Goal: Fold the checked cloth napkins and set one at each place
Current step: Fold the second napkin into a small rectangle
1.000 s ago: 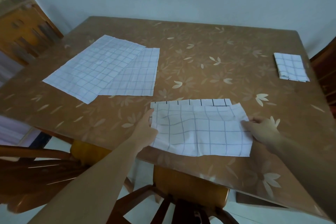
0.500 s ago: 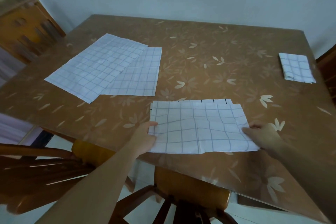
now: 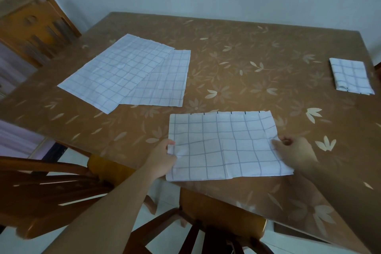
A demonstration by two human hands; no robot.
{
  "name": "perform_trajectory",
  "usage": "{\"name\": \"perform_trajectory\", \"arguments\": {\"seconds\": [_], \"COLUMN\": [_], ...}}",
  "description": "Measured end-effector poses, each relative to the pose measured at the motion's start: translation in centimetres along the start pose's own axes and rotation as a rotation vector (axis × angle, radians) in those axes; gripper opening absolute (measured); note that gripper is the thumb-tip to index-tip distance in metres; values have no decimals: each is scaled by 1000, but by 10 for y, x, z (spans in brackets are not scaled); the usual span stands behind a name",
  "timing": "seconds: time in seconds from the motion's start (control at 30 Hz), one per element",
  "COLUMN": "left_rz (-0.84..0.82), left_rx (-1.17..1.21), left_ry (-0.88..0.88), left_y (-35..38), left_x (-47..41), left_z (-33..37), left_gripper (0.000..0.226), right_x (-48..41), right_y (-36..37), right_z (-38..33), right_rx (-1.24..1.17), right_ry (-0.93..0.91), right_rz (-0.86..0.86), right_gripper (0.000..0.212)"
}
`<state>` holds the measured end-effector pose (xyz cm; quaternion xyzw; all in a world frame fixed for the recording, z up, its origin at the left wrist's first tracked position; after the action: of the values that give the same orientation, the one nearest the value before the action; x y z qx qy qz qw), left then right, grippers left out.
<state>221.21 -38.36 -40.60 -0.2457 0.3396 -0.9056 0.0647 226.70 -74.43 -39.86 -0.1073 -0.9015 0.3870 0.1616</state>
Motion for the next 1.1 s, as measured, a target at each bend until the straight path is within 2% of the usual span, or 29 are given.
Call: {"name": "perform_trajectory", "arguments": {"seconds": [0.23, 0.37, 0.47, 0.6, 0.67, 0.77, 0.83, 0.9, 0.93, 1.03, 1.1], "left_rz": [104, 174, 115, -6, 10, 119, 245, 374, 387, 193, 72], "left_rx": [-42, 14, 136, 108, 76, 11, -208, -536, -617, -631, -654], "left_ry": [-6, 5, -31, -4, 13, 38, 107, 283, 379, 596, 618], "left_y": [-4, -7, -6, -4, -5, -5, -5, 0, 6, 39, 67], "left_x": [0, 0, 0, 1, -1, -3, -1, 1, 4, 10, 12], "left_z": [0, 3, 5, 2, -1, -3, -3, 0, 6, 31, 43], "left_gripper": [42, 42, 53, 67, 70, 61, 54, 51, 49, 49, 55], "right_x": [-2, -4, -5, -8, -10, -11, -11, -12, -11, -4, 6], "right_y": [10, 17, 20, 23, 23, 24, 26, 28, 29, 29, 33], "right_z": [-6, -8, -9, -7, -7, -6, -4, -5, -7, -13, -16], "right_rx": [-5, 9, 8, 11, 23, 43, 51, 51, 45, 101, 282], "right_ry": [-32, -30, -19, 9, 8, -10, -17, -5, -3, -38, -218], "right_rz": [-1, 44, 60, 82, 75, 87, 91, 84, 81, 95, 154], "right_gripper": [16, 19, 20, 19, 17, 17, 16, 15, 20, 41, 51]}}
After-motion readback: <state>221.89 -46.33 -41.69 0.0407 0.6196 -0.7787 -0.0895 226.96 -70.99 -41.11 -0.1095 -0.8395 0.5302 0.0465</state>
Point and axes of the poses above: each hand's wrist, its own x-axis away from the middle knuckle, its own y-axis out of the palm, z = x × y, the point moved 1 cm from there along -x, towards the middle knuckle, and after that the axes turned 9 degrees about z, right-handed, at the moved point
